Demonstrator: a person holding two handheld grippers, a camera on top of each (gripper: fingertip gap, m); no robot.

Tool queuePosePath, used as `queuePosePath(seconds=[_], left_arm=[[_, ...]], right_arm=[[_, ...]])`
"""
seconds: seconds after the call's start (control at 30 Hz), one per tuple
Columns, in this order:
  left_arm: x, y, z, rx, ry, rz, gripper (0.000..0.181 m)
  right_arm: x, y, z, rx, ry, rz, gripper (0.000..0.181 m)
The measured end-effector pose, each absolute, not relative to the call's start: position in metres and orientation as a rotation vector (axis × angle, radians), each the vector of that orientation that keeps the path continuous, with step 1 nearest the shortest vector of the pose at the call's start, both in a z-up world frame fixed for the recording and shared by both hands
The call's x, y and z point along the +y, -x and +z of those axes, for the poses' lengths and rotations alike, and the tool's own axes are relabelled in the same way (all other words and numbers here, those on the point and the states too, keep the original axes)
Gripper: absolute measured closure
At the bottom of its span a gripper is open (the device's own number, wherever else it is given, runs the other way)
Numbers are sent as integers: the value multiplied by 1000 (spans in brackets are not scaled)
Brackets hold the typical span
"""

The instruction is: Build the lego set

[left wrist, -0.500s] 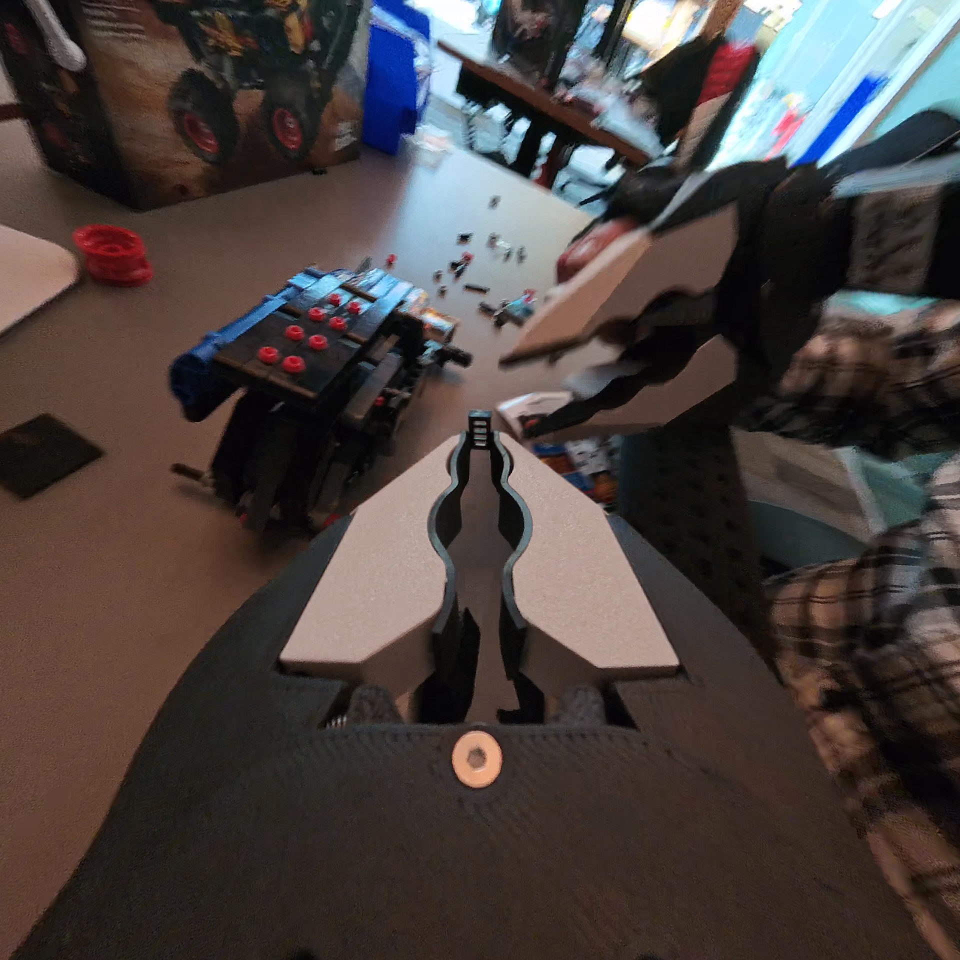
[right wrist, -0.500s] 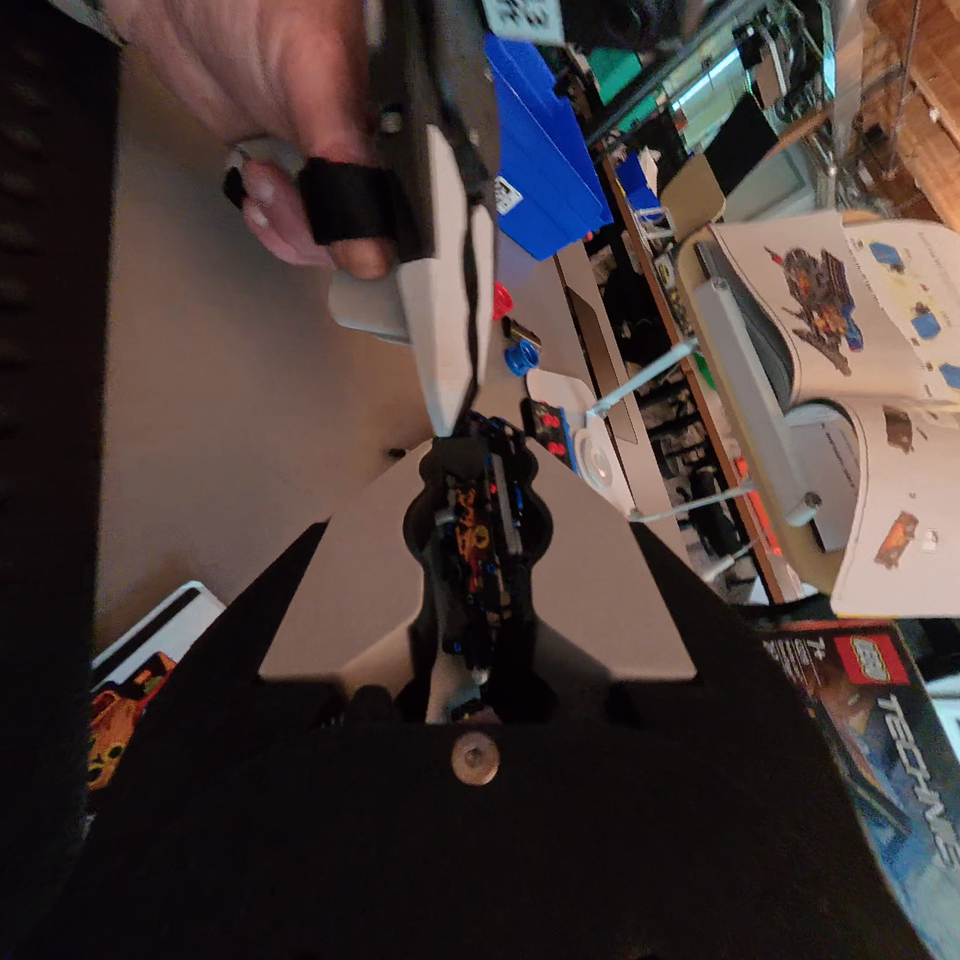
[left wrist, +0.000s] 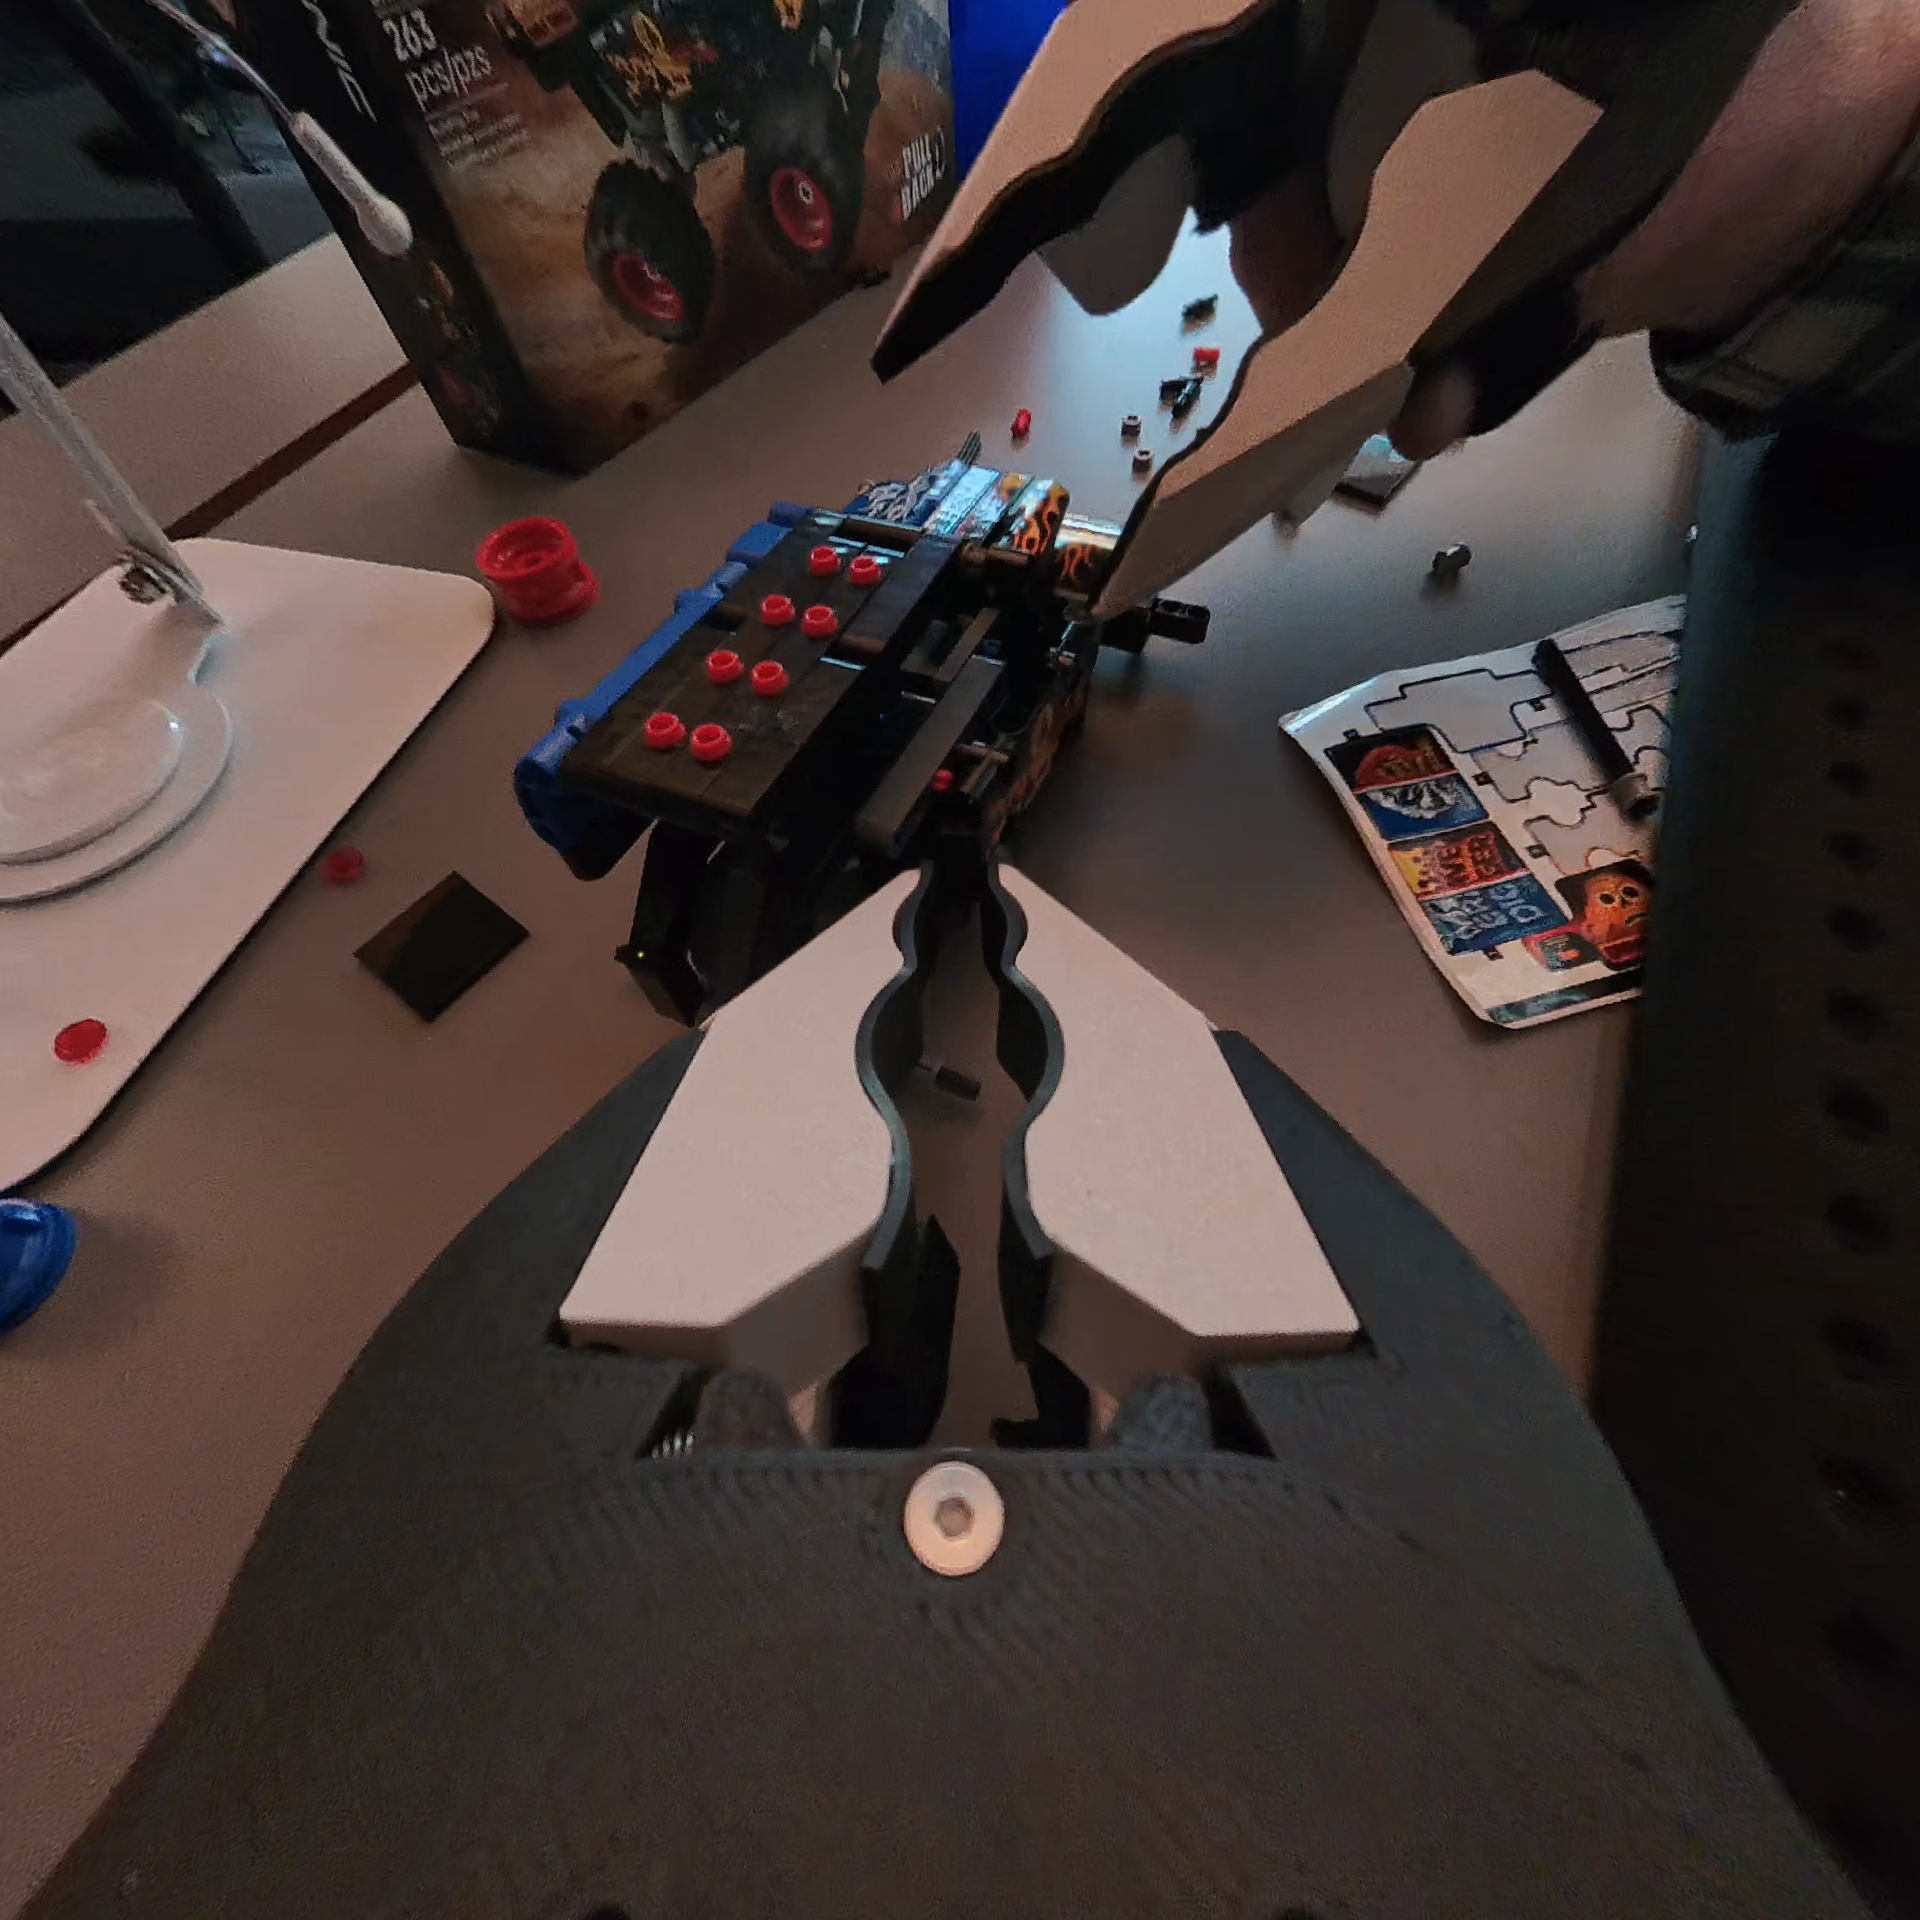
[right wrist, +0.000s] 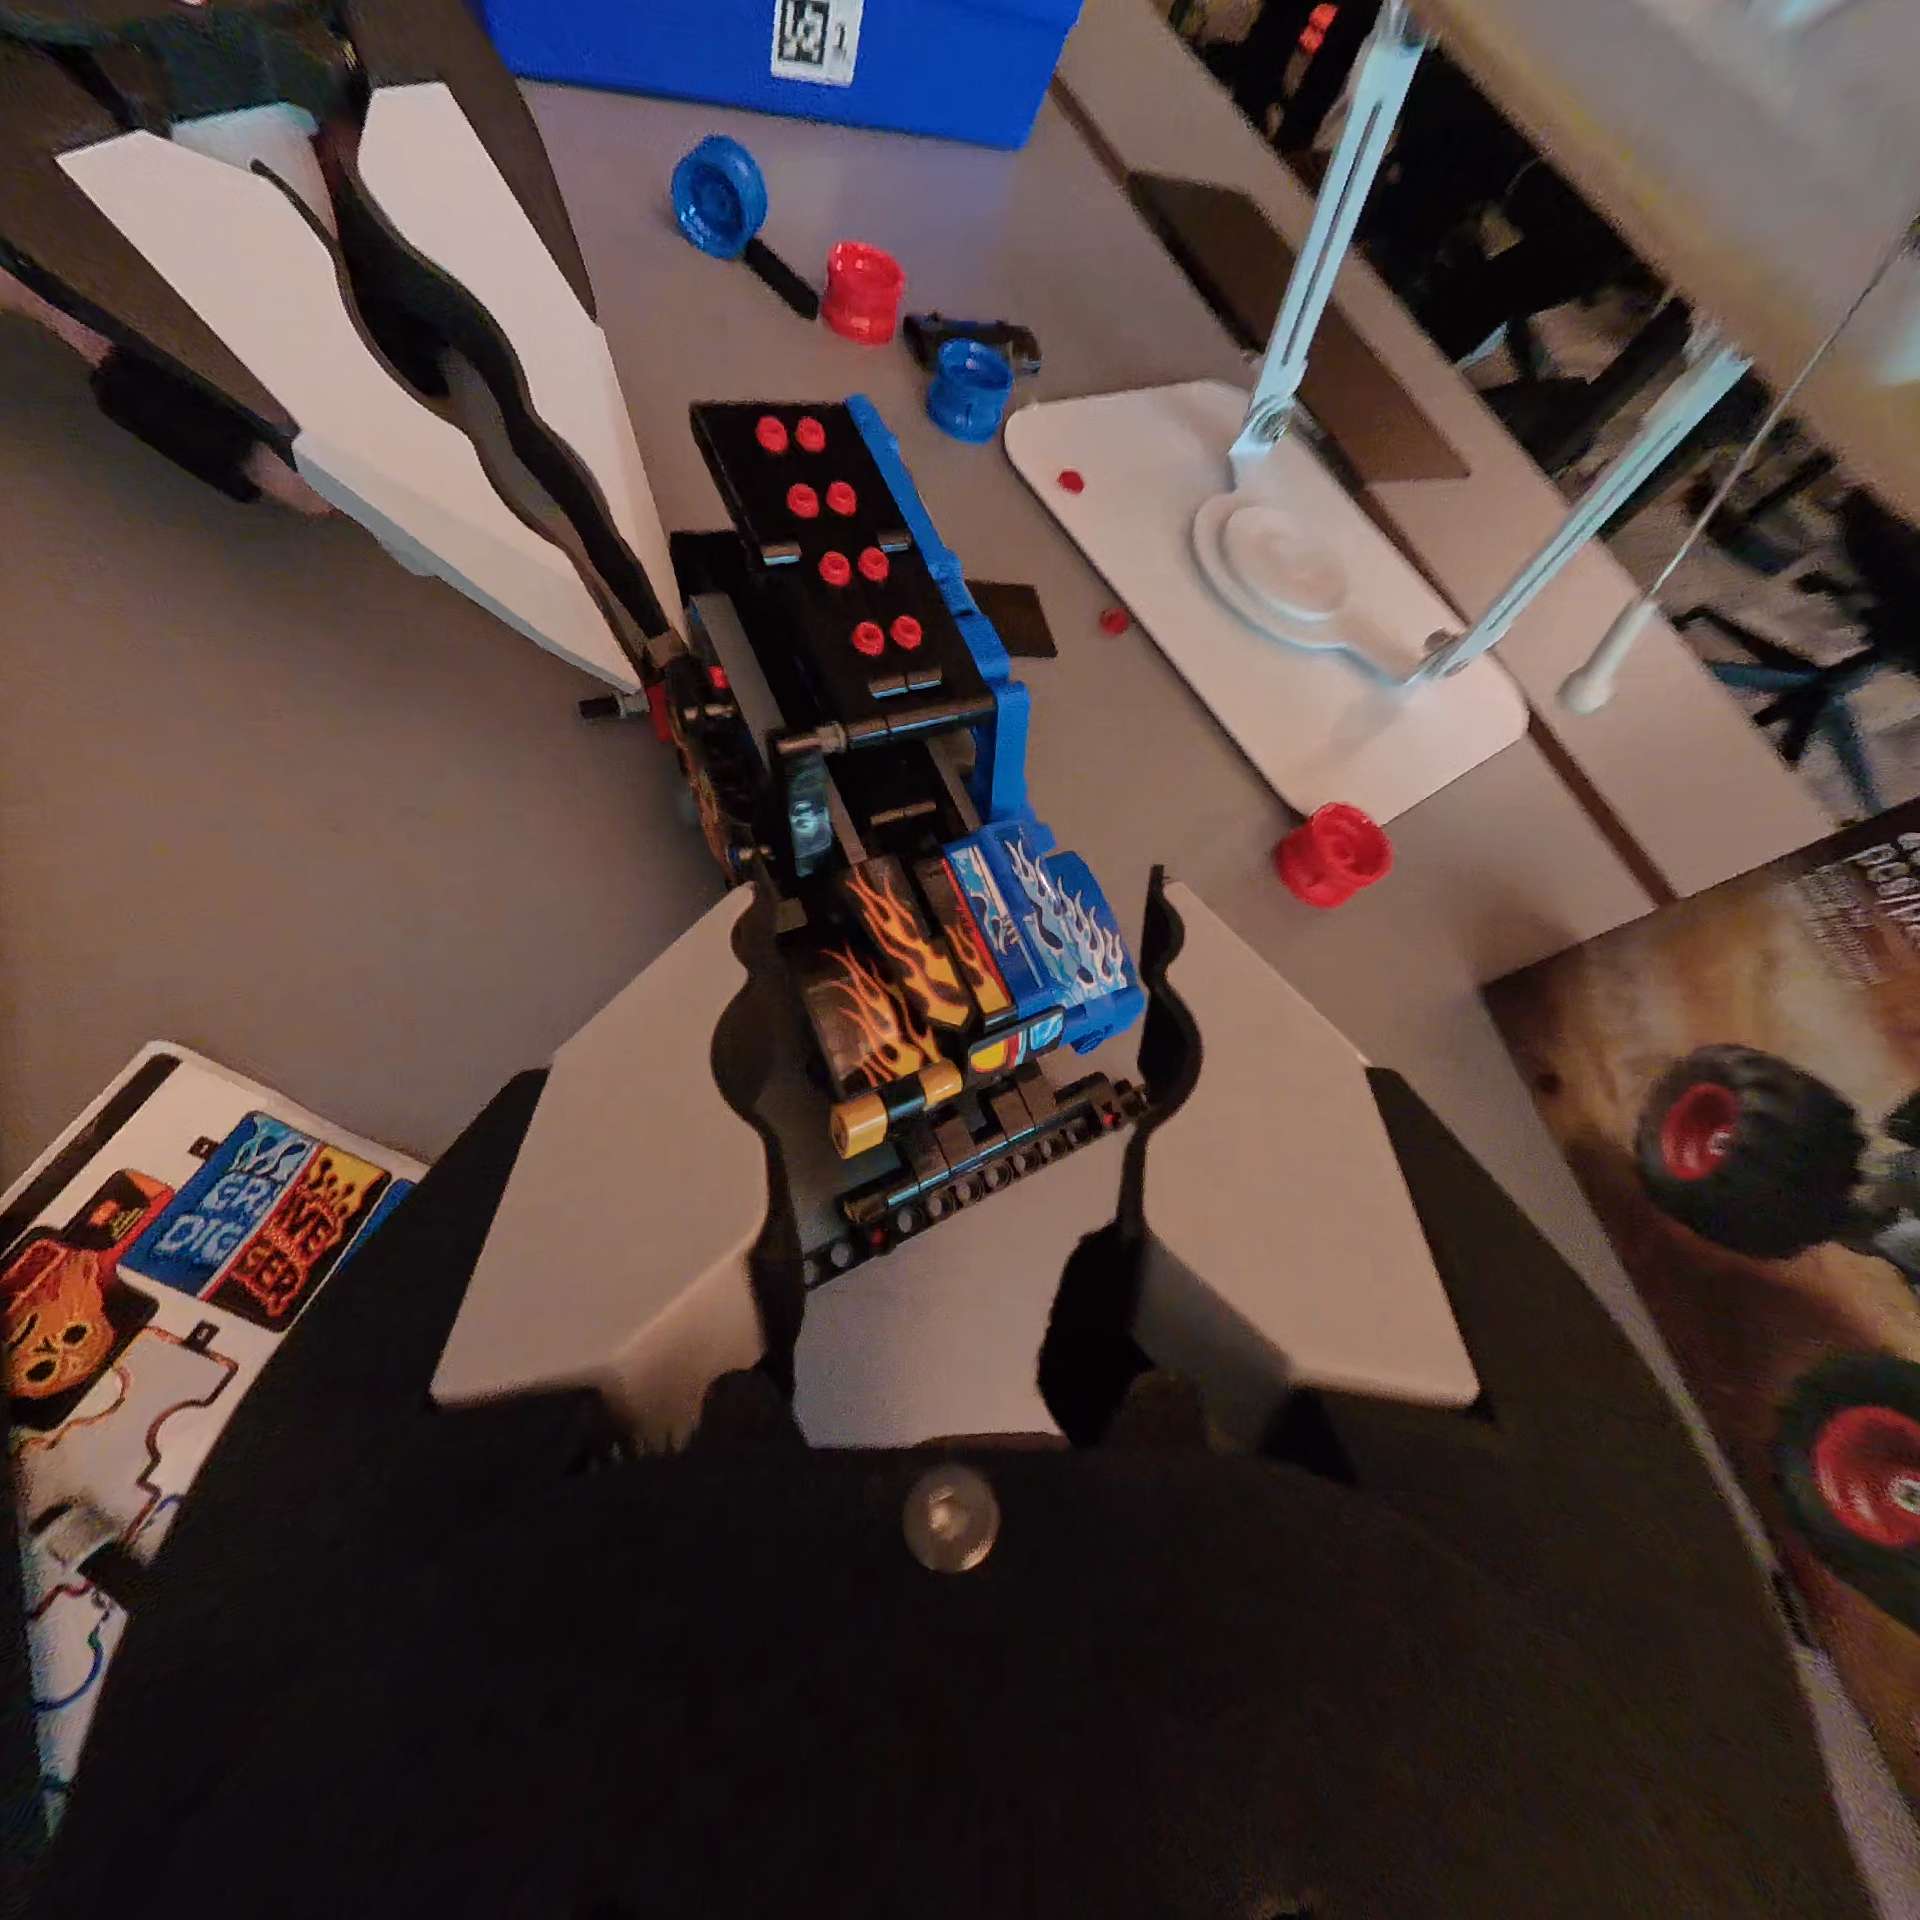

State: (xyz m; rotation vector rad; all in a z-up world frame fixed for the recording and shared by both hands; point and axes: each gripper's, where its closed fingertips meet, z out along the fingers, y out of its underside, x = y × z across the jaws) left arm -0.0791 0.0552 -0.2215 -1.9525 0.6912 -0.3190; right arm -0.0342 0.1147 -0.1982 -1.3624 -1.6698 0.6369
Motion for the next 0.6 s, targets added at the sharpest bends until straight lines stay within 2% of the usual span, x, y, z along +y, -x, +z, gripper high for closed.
queuePosePath(seconds=[0.43,0.6], left_arm=[[56,68,-220,705,1904,-482,174],[58,69,-228,741,1935,-411,175]], right_arm=[[109,37,-211,-1745,1390,912,118],[110,37,-211,-1747,1374,954,119]])
